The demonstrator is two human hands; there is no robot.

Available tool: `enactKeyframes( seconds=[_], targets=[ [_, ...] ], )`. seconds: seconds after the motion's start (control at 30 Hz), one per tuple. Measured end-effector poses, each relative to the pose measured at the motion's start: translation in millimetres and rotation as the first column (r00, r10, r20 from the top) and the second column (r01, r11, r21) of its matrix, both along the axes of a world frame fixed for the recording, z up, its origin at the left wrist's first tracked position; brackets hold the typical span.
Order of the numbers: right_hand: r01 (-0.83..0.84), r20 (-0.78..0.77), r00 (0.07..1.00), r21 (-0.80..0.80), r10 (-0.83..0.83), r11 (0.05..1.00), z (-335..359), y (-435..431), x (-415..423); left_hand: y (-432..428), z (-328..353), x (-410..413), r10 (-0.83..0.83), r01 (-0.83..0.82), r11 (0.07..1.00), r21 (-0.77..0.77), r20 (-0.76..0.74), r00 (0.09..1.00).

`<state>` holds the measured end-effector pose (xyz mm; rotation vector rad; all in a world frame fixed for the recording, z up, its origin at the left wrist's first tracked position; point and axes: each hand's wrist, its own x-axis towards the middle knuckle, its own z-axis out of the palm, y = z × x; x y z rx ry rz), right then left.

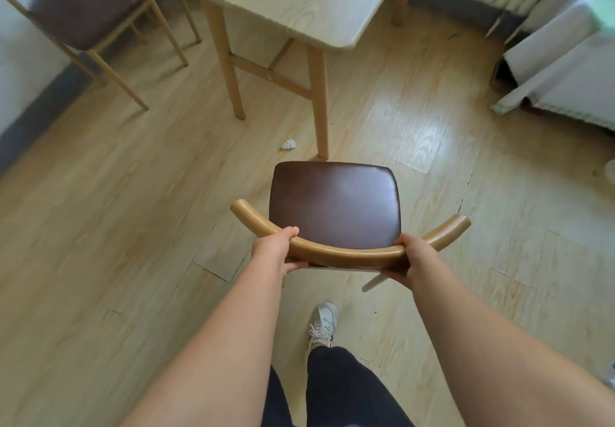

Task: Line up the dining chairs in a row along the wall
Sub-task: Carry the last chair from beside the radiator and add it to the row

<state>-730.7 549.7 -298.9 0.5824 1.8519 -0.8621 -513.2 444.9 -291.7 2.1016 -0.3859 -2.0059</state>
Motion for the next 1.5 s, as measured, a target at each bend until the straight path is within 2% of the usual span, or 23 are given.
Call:
enactKeyframes(
  seconds=[0.2, 0.53, 0.83, 1.1, 1.2, 1.5],
  targets=[
    [-0.148, 0.038, 0.988, -0.030, 0.149, 0.989, 25, -53, 81, -26, 14, 95, 0.139, -0.140, 0.990, 0.020, 0.020, 0.990],
    [-0.346, 0.055, 0.936, -0.042, 0.348, 0.937, 57, -171, 263, -88, 41, 293, 0.360, -0.360, 0.933, 0.006, 0.012, 0.933],
    [-0.482, 0.049, 0.864, -0.203, 0.501, 0.852, 64, -290, 415, -169, 65, 451, 0.488, -0.488, 0.868, -0.092, -0.018, 0.873],
    [-0.516, 0.052, 0.835, -0.268, 0.547, 0.813, 61, -419, 500, -277, 65, 536, 0.543, -0.535, 0.826, -0.179, -0.004, 0.840],
    [-0.541, 0.093, 0.813, -0.246, 0.575, 0.805, 60, -471, 528, -323, 69, 565, 0.570, -0.557, 0.811, -0.180, 0.026, 0.821],
    [-0.594, 0.083, 0.778, -0.223, 0.622, 0.773, 63, -584, 630, -421, 71, 660, 0.630, -0.605, 0.765, -0.219, 0.060, 0.775]
  ],
)
